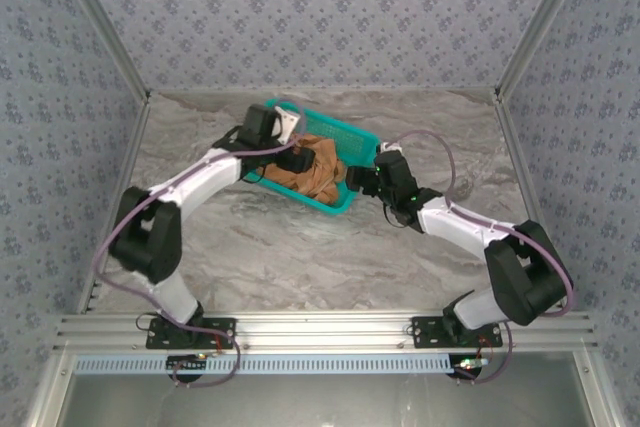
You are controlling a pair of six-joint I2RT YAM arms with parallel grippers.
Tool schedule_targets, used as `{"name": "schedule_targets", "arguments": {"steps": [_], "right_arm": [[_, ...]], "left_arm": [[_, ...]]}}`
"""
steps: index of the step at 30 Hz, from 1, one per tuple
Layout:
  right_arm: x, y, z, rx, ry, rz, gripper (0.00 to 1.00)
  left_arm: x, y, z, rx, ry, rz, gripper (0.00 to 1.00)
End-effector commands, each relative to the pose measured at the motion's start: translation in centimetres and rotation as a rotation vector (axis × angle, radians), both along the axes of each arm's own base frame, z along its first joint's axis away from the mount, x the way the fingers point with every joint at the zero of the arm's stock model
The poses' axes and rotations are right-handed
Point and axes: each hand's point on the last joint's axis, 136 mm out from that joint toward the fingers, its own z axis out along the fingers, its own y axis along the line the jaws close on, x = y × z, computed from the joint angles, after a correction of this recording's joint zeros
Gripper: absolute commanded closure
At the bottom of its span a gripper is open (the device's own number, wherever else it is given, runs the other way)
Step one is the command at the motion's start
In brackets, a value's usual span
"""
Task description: Fold the inside-out t-shirt
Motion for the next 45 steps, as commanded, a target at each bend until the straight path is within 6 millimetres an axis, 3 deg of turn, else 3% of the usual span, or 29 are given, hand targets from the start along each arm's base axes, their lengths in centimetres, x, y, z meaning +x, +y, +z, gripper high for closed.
{"name": "schedule_targets", "arguments": {"steps": [1,5,9,12,15,18,19,22,25,27,30,32,34,35,36,38,40,42,45], "right_arm": [[-0.2,0.3,0.0,0.046,0.053,-0.011,0.08],[-0.4,-0.2,-0.5,0.061,0.061,-0.024,0.08],[-0.7,-0.5,-1.3,0.069,0.071,-0.038,0.08],[-0.7,-0.4,-1.7,0.086,0.08,-0.039,0.09],[-0.5,-0.1,-2.0,0.087,0.086,-0.036,0.12],[-0.5,0.9,-2.6,0.125,0.117,-0.025,0.18],[-0.3,1.1,-2.9,0.132,0.125,-0.024,0.2],[0.5,2.3,-3.3,0.172,0.149,-0.014,0.32],[2.1,3.6,-3.0,0.192,0.143,-0.041,0.47],[3.5,4.5,-2.8,0.176,0.125,-0.08,0.53],[6.8,9.2,-1.8,0.174,0.077,-0.065,0.56],[9.5,15.2,-0.6,0.235,0.054,0.026,0.56],[11.5,21.0,1.3,0.296,0.032,0.125,0.56],[11.8,23.2,1.9,0.301,0.037,0.177,0.55],[11.9,24.1,1.9,0.287,0.042,0.202,0.52],[12.0,23.3,2.3,0.251,0.02,0.198,0.38],[11.9,20.0,2.8,0.222,-0.008,0.154,0.27],[11.4,16.0,3.6,0.228,-0.025,0.121,0.23],[9.3,8.3,4.6,0.185,-0.044,0.069,0.23]], "left_arm": [[-2.0,0.2,-5.4,0.179,0.207,-0.069,0.02],[-1.0,-0.9,-8.9,0.281,0.322,-0.099,0.02],[-0.2,-2.5,-11.0,0.305,0.355,-0.11,0.07],[0.9,-2.9,-12.1,0.309,0.36,-0.087,0.29],[2.2,-3.4,-10.5,0.265,0.324,-0.077,0.59],[3.7,-3.2,-5.6,0.18,0.228,-0.047,0.91],[4.1,-2.7,-3.1,0.145,0.184,-0.023,1.0],[4.9,-0.4,6.2,0.001,-0.035,0.062,1.0],[4.0,4.3,15.4,-0.138,-0.274,0.229,1.0],[2.5,7.9,20.3,-0.207,-0.417,0.352,1.0],[-0.9,13.0,26.0,-0.232,-0.585,0.507,1.0],[-3.5,16.1,29.0,-0.231,-0.682,0.594,1.0],[-5.7,18.5,31.2,-0.227,-0.756,0.67,1.0],[-6.5,19.3,31.8,-0.226,-0.781,0.691,1.0],[-7.1,19.7,32.2,-0.231,-0.795,0.696,1.0],[-7.5,19.3,31.9,-0.258,-0.784,0.672,1.0],[-7.1,17.4,30.6,-0.307,-0.723,0.601,1.0],[-6.3,14.5,28.5,-0.377,-0.628,0.505,1.0],[-4.7,7.4,23.8,-0.404,-0.489,0.336,1.0]]}}
